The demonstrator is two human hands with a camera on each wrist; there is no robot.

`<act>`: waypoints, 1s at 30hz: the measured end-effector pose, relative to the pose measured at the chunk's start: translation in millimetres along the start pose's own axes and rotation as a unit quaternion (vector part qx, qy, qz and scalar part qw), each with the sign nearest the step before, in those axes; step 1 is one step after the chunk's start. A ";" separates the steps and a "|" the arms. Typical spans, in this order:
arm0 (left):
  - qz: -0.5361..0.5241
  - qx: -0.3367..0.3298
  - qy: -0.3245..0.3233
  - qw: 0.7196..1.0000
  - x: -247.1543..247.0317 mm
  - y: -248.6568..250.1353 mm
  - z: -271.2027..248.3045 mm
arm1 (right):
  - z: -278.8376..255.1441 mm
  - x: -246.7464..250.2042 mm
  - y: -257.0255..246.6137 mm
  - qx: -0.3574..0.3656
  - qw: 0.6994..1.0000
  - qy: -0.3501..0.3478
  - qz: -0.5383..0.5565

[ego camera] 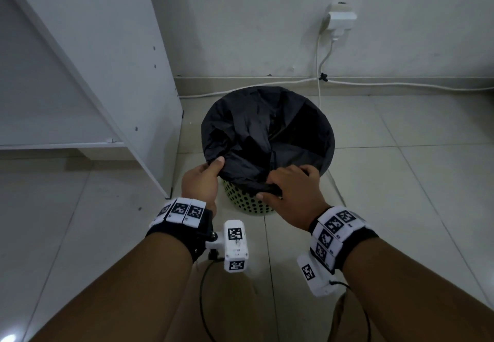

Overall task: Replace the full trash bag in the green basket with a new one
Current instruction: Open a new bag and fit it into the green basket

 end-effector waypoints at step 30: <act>-0.039 0.103 -0.009 0.994 -0.4 5.1 -9.4 | -41.2 -13.5 45.2 -0.565 0.545 0.053 0.617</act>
Point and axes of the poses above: each hand's wrist, its own z-axis towards the middle knuckle, its own x-axis out of the back of the hand, y = z × x, the point moved 5 cm from there along z, towards the middle knuckle, and after that the axes turned 7 degrees about -z, right-handed, at the moved point
